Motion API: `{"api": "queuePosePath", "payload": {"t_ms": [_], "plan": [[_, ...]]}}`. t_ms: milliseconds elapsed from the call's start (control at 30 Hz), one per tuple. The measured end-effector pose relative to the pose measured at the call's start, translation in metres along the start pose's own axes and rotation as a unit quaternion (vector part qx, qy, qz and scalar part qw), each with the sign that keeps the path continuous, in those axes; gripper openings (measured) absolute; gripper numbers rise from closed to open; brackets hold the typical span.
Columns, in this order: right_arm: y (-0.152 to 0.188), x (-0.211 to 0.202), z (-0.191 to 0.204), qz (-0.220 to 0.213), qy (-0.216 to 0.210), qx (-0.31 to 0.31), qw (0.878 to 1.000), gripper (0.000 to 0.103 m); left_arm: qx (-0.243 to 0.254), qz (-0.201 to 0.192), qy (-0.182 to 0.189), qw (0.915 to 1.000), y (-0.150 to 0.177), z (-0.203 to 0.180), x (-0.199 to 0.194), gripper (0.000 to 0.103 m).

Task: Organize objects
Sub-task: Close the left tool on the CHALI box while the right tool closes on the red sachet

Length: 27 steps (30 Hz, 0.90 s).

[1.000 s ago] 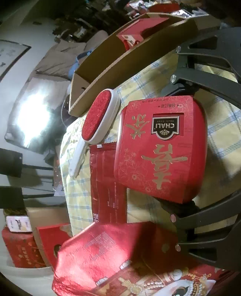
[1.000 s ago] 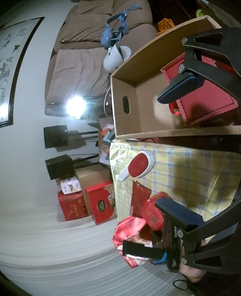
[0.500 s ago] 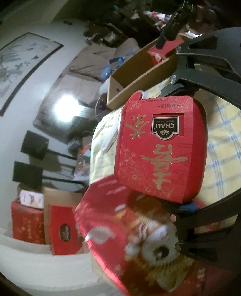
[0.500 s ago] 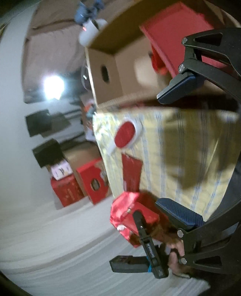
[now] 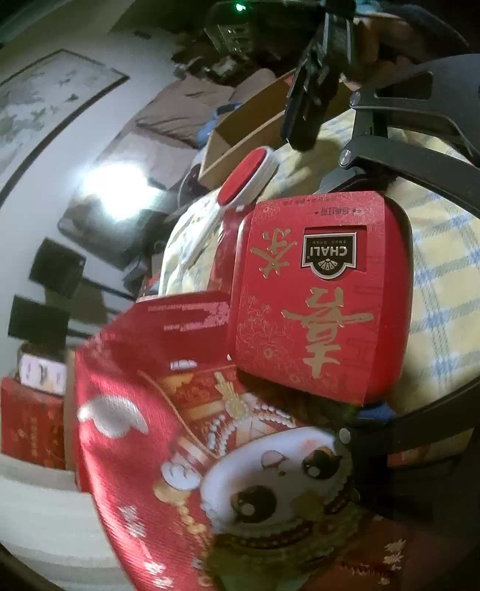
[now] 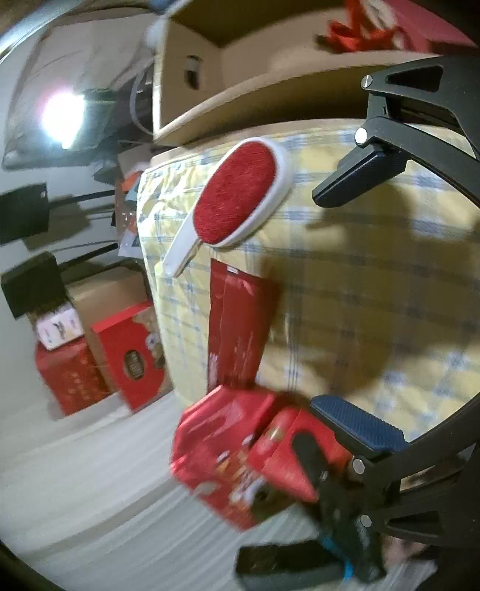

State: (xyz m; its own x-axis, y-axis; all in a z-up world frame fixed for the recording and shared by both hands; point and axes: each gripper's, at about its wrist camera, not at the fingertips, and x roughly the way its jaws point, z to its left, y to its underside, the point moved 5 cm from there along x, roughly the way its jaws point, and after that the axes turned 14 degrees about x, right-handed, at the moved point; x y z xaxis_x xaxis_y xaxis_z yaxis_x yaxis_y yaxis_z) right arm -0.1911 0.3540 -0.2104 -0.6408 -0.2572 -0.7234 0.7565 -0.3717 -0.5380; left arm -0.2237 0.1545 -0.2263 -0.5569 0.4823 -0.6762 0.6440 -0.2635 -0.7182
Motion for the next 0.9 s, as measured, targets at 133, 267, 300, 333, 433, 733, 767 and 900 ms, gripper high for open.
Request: {"api": "queuePosePath", "payload": {"t_ms": [133, 267, 300, 333, 433, 733, 767, 900], "plan": [[-0.013, 0.024, 0.007, -0.004, 0.024, -0.017, 1.000, 0.102, -0.020, -0.001, -0.002, 0.9998, 0.003, 0.014, -0.001, 0.081], [-0.026, 0.060, 0.022, 0.012, 0.037, -0.032, 0.999, 0.097, -0.017, 0.002, -0.001, 0.9999, 0.005, 0.016, 0.002, 0.081], [-0.030, 0.065, 0.022, 0.009, 0.044, -0.029, 0.999, 0.097, -0.019, 0.001, 0.000, 0.9998, 0.005, 0.017, 0.001, 0.081], [-0.034, 0.071, 0.022, 0.008, 0.049, -0.022, 0.999, 0.097, -0.023, -0.001, 0.002, 0.9997, 0.005, 0.018, 0.000, 0.081], [-0.038, 0.080, 0.020, 0.013, 0.053, -0.012, 0.998, 0.097, -0.030, -0.002, 0.004, 0.9995, 0.006, 0.021, -0.001, 0.081], [-0.045, 0.087, 0.011, 0.026, 0.030, 0.018, 0.999, 0.030, -0.029, 0.006, -0.002, 0.9995, 0.007, 0.019, 0.003, 0.081], [-0.043, 0.082, 0.010, 0.022, 0.028, 0.021, 0.999, 0.016, -0.030, 0.008, -0.003, 0.9995, 0.007, 0.020, 0.003, 0.081], [-0.017, 0.045, 0.010, 0.011, 0.014, 0.004, 1.000, 0.003, -0.017, 0.019, -0.017, 0.9995, 0.007, 0.019, 0.000, 0.081]]}}
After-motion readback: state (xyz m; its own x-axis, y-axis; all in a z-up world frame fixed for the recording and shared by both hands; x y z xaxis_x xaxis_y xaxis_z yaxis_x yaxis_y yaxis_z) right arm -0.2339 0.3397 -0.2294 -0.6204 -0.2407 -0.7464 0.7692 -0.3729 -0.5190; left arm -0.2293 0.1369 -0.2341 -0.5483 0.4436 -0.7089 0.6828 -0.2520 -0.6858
